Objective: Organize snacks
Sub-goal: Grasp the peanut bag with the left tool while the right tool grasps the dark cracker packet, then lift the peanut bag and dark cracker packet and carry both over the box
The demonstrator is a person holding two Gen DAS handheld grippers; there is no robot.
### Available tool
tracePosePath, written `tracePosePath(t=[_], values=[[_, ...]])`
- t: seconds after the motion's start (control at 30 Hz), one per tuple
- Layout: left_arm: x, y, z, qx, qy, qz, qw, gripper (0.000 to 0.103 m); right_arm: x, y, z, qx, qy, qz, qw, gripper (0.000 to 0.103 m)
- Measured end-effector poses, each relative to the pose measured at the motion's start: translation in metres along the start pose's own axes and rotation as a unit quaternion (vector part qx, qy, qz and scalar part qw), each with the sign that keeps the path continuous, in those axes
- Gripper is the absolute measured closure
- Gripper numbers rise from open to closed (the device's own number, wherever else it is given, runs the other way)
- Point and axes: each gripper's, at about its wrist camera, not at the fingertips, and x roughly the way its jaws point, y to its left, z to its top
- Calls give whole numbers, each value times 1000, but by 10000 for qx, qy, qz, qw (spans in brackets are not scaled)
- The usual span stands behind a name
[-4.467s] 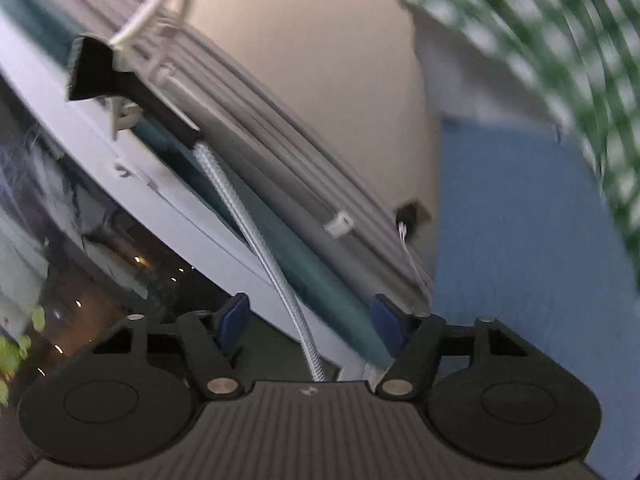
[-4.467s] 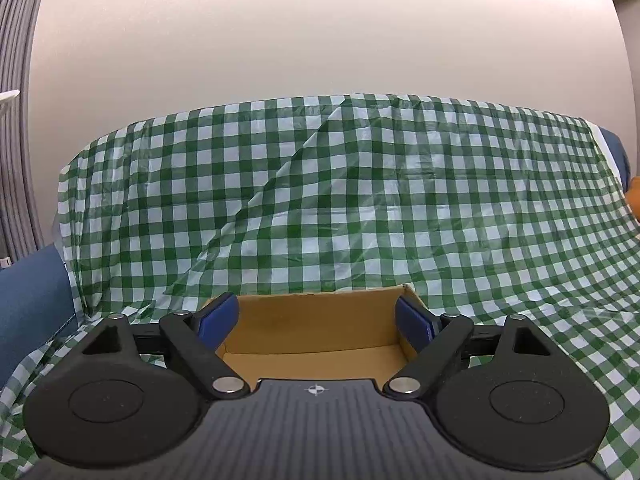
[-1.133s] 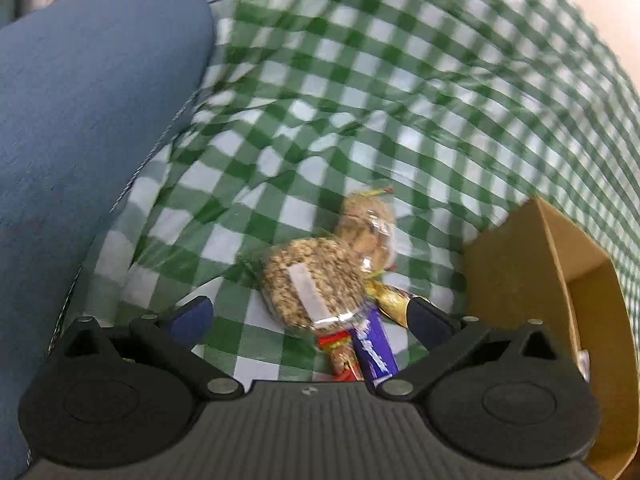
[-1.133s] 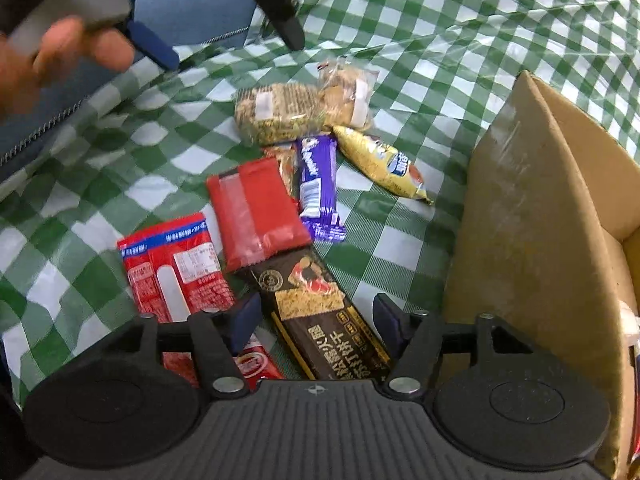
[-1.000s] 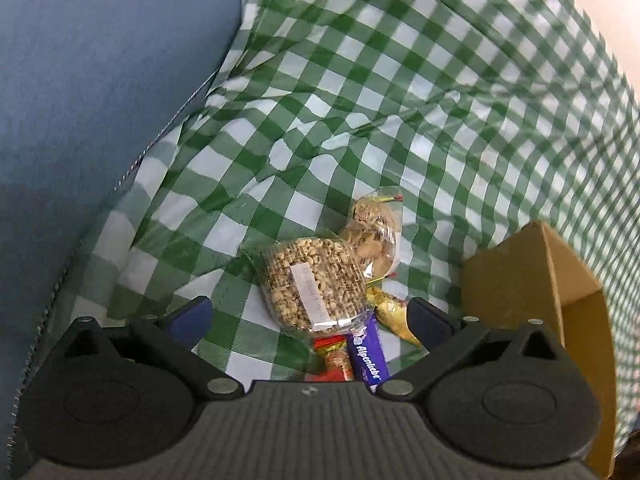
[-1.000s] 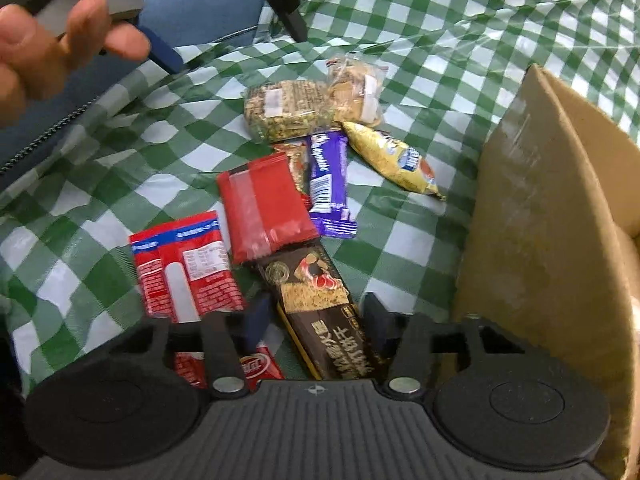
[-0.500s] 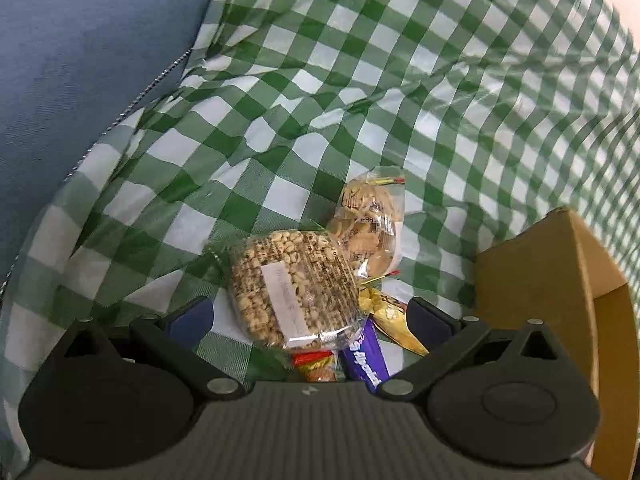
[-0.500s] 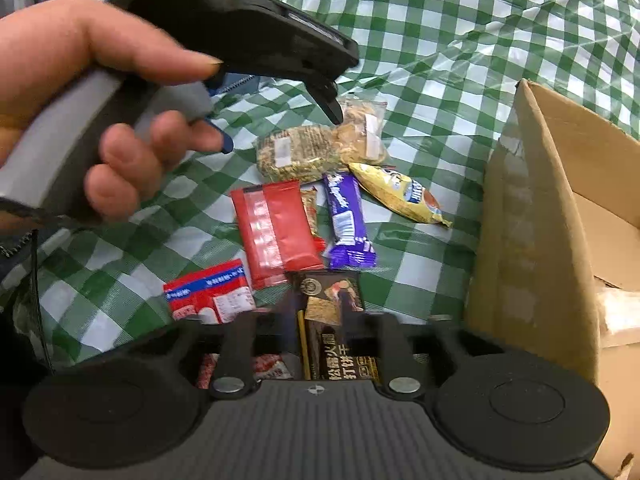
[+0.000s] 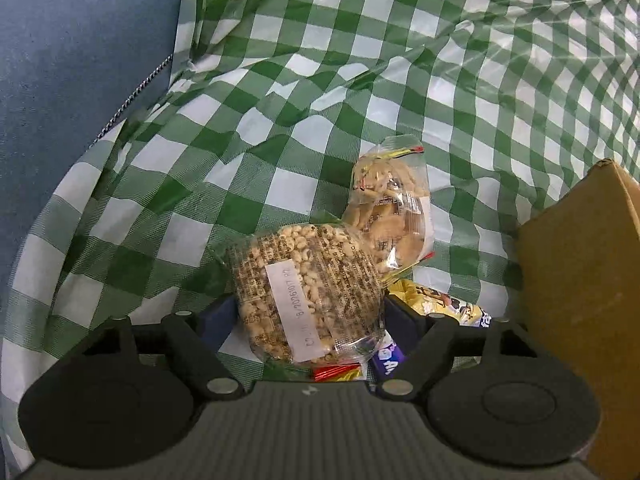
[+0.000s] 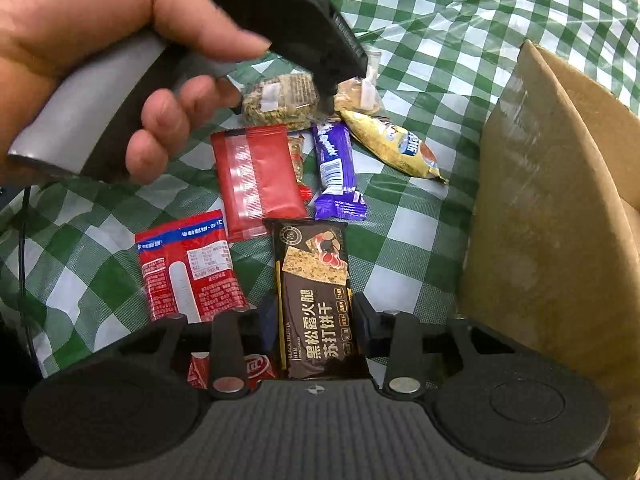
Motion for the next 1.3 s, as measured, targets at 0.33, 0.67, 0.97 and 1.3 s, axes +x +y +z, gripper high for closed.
tracePosePath(t=[0.33,0.67,0.97,1.3], values=[[-72,24,-20,304,-415,-512,9974,21,-27,-3,6,220,-792,359,9960,67],[-95,40,-66,980,71,-836,9916,21,-42,10,-3,219,-840,750,9934,67],[-78,29,-83,1578,642,-549,9839,20,-27,15,-16,328,-309,923,9947,55],[-67,28,-87,1733,792,-331,9811,19,-18,14,-20,367,3,988,9944,46]])
